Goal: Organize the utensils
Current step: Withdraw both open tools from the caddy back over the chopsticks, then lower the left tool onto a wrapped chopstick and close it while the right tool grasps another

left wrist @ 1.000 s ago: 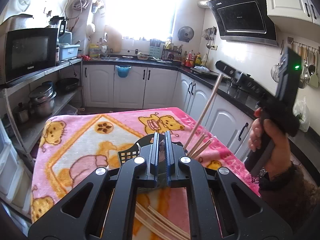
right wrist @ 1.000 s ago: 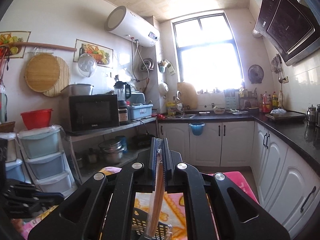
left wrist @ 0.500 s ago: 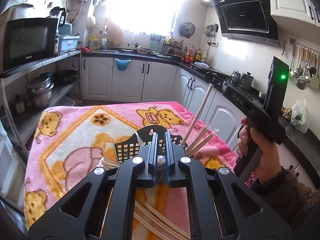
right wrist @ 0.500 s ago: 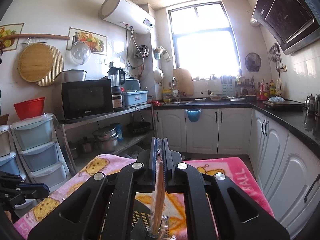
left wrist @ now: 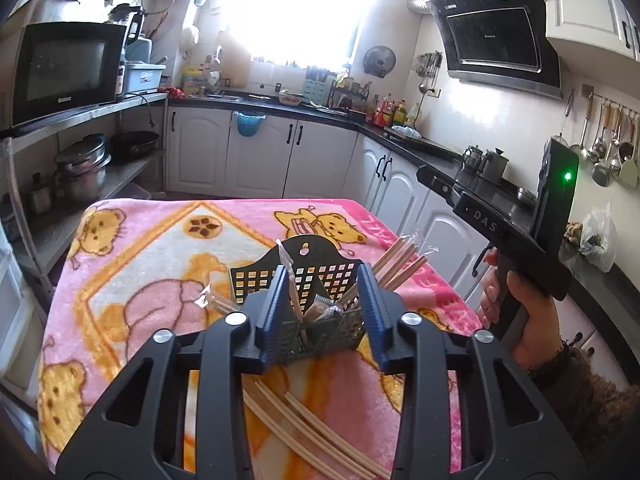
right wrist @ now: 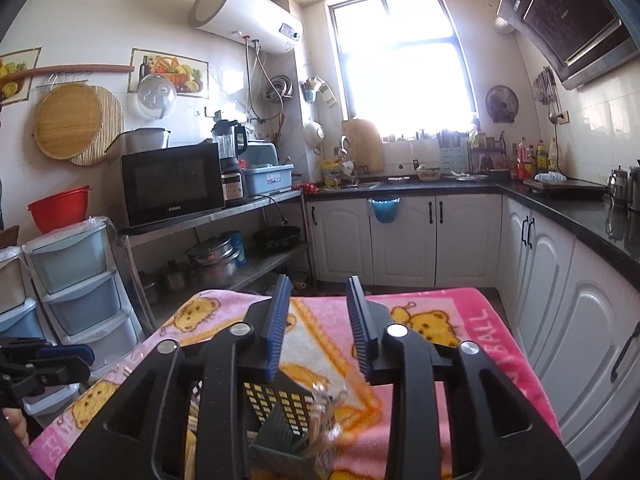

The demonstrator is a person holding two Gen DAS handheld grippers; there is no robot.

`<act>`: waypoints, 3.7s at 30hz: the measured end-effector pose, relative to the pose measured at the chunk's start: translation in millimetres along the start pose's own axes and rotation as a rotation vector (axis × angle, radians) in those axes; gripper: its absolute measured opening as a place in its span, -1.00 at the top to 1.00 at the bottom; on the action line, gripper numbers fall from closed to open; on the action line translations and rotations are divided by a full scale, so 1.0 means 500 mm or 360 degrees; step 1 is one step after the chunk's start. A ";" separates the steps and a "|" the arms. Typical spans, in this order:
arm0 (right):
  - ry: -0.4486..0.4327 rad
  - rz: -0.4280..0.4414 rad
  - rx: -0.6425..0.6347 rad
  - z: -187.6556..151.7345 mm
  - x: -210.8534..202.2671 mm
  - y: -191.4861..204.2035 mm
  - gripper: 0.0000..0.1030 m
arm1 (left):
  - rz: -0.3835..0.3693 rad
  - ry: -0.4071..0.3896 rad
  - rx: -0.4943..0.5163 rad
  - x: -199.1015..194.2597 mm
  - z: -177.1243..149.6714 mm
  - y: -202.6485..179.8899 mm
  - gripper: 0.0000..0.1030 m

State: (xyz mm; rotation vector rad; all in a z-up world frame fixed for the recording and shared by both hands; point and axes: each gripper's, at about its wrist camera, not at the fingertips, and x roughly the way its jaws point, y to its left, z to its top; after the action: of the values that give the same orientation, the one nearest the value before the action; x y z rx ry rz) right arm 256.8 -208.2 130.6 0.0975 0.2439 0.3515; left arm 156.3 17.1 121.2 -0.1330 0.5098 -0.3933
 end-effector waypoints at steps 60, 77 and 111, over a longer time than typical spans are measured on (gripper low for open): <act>0.0416 0.0117 -0.0036 -0.204 -0.112 0.071 -0.28 | 0.0192 0.0177 -0.0233 -0.004 -0.168 0.077 -0.79; 0.0555 0.0235 -0.0114 -0.248 -0.086 0.131 -0.28 | 0.0259 0.0297 -0.0308 0.023 -0.220 0.119 -0.79; 0.1069 0.0292 -0.0343 -0.376 0.060 0.230 0.28 | 0.0185 0.0612 -0.0555 0.206 -0.259 0.212 0.17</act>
State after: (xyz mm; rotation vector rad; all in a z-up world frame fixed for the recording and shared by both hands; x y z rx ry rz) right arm 198.6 -80.4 -41.7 -0.2185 0.8619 0.5857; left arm 209.3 69.9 -60.2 -0.3664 0.9602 -0.2122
